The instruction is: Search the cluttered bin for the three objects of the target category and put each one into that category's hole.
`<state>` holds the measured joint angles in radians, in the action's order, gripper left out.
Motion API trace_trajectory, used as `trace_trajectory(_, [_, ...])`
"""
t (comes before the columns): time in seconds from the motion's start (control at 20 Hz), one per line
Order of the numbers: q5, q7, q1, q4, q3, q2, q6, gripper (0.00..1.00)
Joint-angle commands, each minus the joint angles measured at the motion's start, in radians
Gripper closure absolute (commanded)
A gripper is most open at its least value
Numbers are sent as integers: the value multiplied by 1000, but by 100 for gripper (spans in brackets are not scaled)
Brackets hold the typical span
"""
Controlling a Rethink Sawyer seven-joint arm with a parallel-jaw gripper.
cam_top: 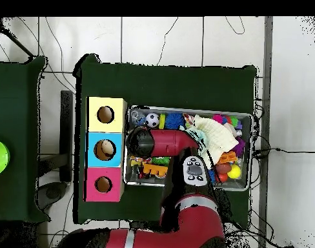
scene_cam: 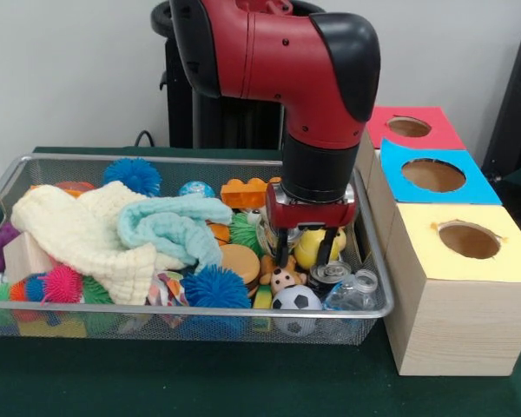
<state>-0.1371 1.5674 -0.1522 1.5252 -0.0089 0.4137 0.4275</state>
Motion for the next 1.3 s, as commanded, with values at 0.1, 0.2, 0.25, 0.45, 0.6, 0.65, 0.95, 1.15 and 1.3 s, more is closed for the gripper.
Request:
trace_trajectory(0.1, [56, 156, -74, 68, 82, -12, -5, 0])
trace_trajectory(0.2, [66, 147, -88, 73, 98, -4, 6, 0])
trace_trajectory(0.25, [70, 143, -93, 74, 104, 1, 14, 0])
trace_trajectory(0.45, [68, 135, -100, 69, 106, 6, 16, 0])
trace_trajectory(0.6, [62, 135, -107, 70, 111, 1, -23, 0])
trace_trajectory(0.65, [62, 135, -110, 73, 115, -1, -35, 0])
trace_trajectory(0.95, [59, 137, -116, 73, 136, -15, -80, 0])
trace_trajectory(1.15, [62, 139, -120, 81, 149, -12, -87, 0])
trace_trajectory(1.3, [58, 146, -117, 83, 147, -14, -96, 0])
